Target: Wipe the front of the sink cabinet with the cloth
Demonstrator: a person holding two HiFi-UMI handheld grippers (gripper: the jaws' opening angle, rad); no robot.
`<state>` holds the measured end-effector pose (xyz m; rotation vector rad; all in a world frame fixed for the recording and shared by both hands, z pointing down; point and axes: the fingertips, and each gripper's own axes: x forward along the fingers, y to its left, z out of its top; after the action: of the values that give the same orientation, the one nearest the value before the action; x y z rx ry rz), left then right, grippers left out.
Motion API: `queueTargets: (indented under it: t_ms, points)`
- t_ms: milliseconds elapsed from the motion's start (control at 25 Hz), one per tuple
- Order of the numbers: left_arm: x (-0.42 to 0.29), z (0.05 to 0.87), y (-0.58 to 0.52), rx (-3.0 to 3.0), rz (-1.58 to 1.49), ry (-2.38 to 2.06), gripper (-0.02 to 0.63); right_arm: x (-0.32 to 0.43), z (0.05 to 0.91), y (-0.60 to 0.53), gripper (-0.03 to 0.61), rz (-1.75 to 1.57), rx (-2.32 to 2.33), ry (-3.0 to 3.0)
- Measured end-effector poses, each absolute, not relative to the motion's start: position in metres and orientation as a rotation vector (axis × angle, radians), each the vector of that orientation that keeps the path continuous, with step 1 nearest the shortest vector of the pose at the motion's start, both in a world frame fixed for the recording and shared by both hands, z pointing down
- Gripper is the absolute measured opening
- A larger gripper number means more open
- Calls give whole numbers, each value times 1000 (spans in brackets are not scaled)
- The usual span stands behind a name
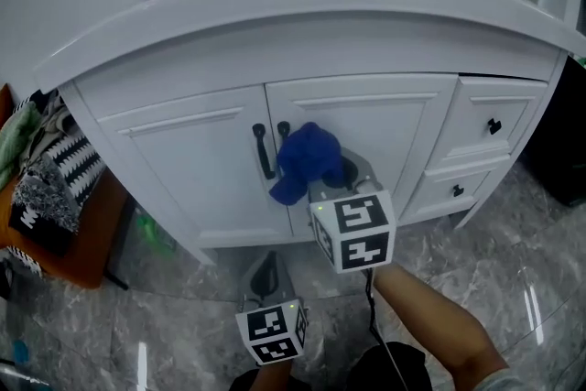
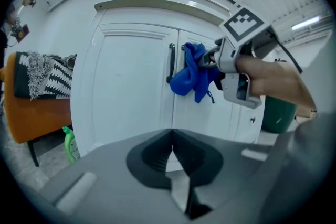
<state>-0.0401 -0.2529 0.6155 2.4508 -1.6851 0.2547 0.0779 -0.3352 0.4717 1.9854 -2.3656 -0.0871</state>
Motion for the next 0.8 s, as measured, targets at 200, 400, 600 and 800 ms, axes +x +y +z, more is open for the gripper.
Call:
queueTargets:
  t_ms: [200, 400, 600, 800]
  points:
    - [-33, 622, -254, 2461, 282, -1671, 9, 98, 474, -332, 67, -159, 2007, -2278]
    - [-33, 622, -256, 2469, 289, -1671, 9, 143, 475, -323, 67, -136, 2084, -2217]
    - [-22, 626, -255, 2487, 319, -1646, 9, 204, 488, -309, 68, -102, 2167, -2108]
    - [-13, 631, -254, 2497, 341, -1624, 9, 244, 504, -300, 69, -84, 2211, -2019]
